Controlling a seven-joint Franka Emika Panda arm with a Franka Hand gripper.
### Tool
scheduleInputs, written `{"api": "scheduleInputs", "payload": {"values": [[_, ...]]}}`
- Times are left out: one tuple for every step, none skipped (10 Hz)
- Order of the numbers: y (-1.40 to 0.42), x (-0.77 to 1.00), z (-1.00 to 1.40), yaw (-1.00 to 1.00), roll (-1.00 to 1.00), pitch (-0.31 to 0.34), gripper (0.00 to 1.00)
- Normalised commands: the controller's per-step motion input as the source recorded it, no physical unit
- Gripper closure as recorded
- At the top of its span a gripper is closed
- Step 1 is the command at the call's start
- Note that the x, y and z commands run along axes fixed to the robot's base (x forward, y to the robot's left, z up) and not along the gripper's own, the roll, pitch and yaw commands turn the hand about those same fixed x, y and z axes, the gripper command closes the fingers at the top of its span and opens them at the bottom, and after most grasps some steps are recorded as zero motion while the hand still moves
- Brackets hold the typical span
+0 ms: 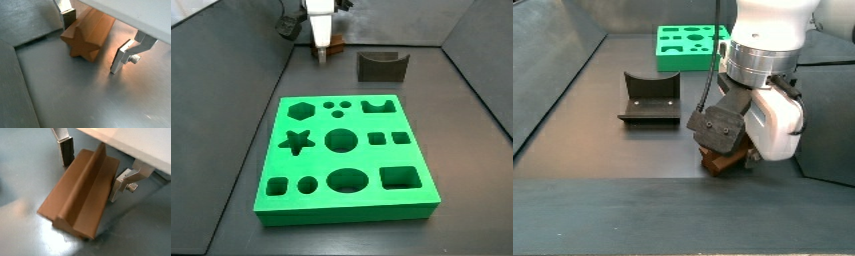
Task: Pick up the star object. Move up. Place the star object on the fixture. Regrasp the star object. Move to above the board. Insert the star object.
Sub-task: Pick up the star object.
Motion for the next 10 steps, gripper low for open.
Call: {"api": "scheduleInputs", "payload": {"values": [[-0.09, -0.05, -0.40, 0.03, -0.01, -0.111, 0.00], [0.03, 0.00, -0.31, 0.20, -0.03, -0.030, 0.00], [0.15, 0.00, -0.36, 0.63, -0.04, 0.000, 0.00], [0.07, 0.00, -0.43, 0.89, -0.06, -0.006, 0.00], [0.02, 0.00, -0.47, 0.94, -0.07, -0.026, 0.00], [0.01, 0.01, -0.43, 0.87, -0.06, -0.026, 0.00], [0.01, 0.20, -0.36, 0.61, -0.07, 0.000, 0.00], [0.07, 0.00, -0.19, 0.30, -0.07, 0.000, 0.00], [0.07, -0.04, -0.09, 0.13, -0.06, 0.000, 0.00], [0.00, 0.00, 0.00, 0.00, -0.02, 0.000, 0.00]]}}
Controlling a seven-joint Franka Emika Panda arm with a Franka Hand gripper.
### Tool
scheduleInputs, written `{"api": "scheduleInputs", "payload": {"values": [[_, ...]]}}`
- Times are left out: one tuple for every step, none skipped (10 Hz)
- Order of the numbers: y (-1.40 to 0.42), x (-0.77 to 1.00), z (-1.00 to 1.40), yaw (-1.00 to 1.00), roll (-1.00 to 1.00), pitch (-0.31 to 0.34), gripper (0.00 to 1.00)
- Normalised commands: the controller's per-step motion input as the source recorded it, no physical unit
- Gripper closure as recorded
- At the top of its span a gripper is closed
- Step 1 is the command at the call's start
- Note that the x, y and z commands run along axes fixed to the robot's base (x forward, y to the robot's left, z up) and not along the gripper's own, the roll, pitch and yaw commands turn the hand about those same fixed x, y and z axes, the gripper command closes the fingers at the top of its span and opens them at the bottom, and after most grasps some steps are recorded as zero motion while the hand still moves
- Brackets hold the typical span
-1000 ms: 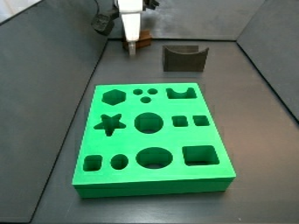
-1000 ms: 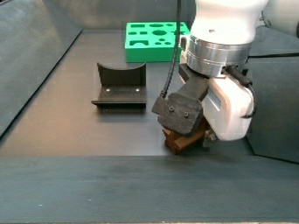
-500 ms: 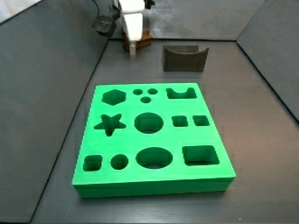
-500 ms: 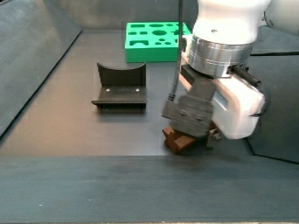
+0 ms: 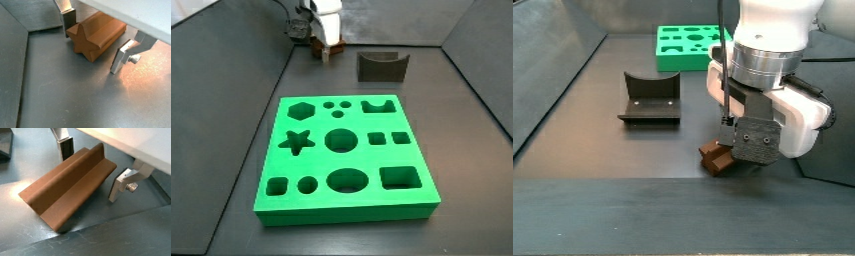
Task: Pick up the star object. Move up. Place the star object on the fixture. Regrasp the star object. Move to above the board. Insert the star object.
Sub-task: Pick up the star object.
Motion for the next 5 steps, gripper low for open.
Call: {"api": "scheduleInputs", "payload": {"values": [[0.20, 0.24, 0.00, 0.13, 0.00, 0.057, 0.00], [0.32, 0.09, -0.06, 0.11, -0.03, 0.000, 0.00], [0.00, 0.00, 0.00, 0.00, 0.00, 0.000, 0.00], [0.00, 0.00, 0.00, 0.00, 0.00, 0.000, 1.00], [0.00, 0.00, 0.00, 0.00, 0.00, 0.000, 1.00]]}}
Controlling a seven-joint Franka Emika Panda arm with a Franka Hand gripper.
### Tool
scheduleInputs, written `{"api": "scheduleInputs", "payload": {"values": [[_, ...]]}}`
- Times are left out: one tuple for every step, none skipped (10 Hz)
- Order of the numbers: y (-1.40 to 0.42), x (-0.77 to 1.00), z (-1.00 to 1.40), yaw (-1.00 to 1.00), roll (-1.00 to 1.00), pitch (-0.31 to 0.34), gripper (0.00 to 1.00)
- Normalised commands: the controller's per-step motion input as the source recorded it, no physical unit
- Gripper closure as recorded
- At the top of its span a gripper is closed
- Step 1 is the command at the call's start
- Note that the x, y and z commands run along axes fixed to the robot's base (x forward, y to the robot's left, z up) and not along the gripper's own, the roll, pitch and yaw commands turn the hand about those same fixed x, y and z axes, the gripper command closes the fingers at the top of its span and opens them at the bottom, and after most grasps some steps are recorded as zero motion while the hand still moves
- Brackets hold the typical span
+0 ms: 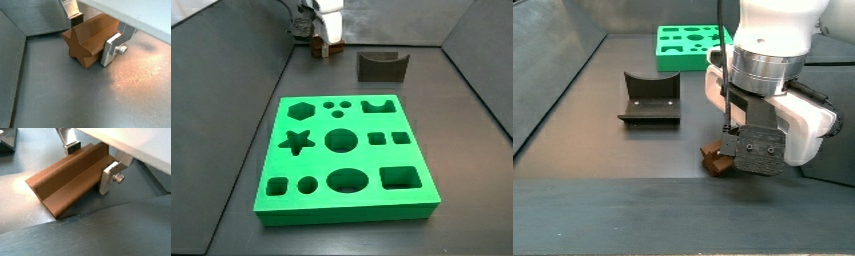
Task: Pick up the star object. Move up. Place the star object on the fixture. Regrasp the star object. Move to above the board. Insert the star object.
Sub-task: Pick up the star object.
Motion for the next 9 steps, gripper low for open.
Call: {"api": "scheduleInputs", "payload": {"values": [[0.00, 0.00, 0.00, 0.00, 0.00, 0.000, 1.00], [0.00, 0.00, 0.00, 0.00, 0.00, 0.000, 1.00], [0.00, 0.00, 0.00, 0.00, 0.00, 0.000, 1.00], [0.00, 0.00, 0.00, 0.00, 0.00, 0.000, 1.00], [0.00, 0.00, 0.00, 0.00, 0.00, 0.000, 1.00], [0.00, 0.00, 0.00, 0.00, 0.00, 0.000, 1.00], [0.00, 0.00, 0.00, 0.00, 0.00, 0.000, 1.00], [0.00, 0.00, 0.00, 0.00, 0.00, 0.000, 1.00], [0.00, 0.00, 0.00, 0.00, 0.00, 0.000, 1.00]]}}
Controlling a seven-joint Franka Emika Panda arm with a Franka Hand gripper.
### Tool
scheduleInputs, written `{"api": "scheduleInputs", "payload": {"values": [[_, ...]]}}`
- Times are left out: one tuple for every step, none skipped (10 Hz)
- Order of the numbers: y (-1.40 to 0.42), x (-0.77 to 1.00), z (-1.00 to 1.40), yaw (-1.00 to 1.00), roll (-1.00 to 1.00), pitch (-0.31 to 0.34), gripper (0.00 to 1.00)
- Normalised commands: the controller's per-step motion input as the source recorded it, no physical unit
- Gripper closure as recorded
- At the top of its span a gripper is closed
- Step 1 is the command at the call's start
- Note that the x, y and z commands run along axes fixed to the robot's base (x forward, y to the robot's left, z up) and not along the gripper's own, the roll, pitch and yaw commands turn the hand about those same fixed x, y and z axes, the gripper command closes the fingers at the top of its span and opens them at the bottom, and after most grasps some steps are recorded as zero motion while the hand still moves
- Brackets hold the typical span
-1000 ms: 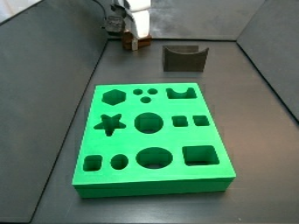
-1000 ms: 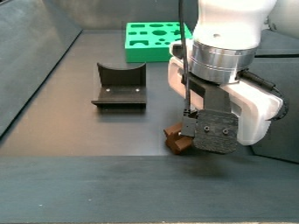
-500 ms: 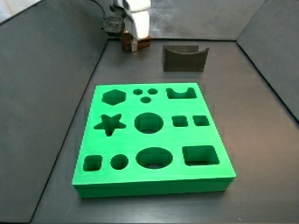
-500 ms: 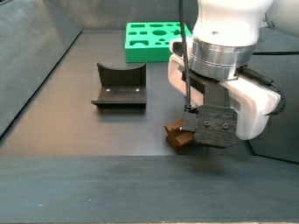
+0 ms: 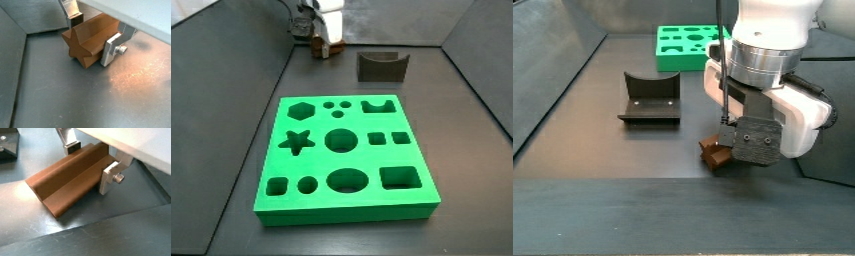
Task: Pick up the star object. Move up. Place the star object on the fixture. Regrasp the star object. Move to above the board. Insert the star object.
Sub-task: Move up, then place the star object on the fixture.
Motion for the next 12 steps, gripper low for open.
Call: {"api": "scheduleInputs", "payload": {"values": [[0.00, 0.00, 0.83, 0.00, 0.00, 0.000, 1.00], [0.03, 0.02, 0.86, -0.02, 0.01, -0.014, 1.00], [0.02, -0.01, 0.76, -0.03, 0.01, 0.003, 1.00], [0.02, -0.01, 0.64, -0.03, 0.01, 0.021, 1.00], [0.01, -0.01, 0.50, -0.03, 0.02, 0.037, 1.00], [0.01, -0.02, 0.31, -0.03, 0.03, 0.054, 1.00], [0.00, 0.00, 1.00, 0.00, 0.00, 0.000, 1.00], [0.00, 0.00, 1.00, 0.00, 0.01, 0.006, 1.00], [0.00, -0.01, 1.00, -0.01, 0.02, 0.016, 1.00], [0.00, -0.02, 1.00, -0.01, 0.03, 0.032, 1.00], [0.00, -0.02, 1.00, -0.02, 0.04, 0.042, 1.00], [0.00, -0.03, 1.00, -0.02, 0.05, 0.051, 1.00]]}}
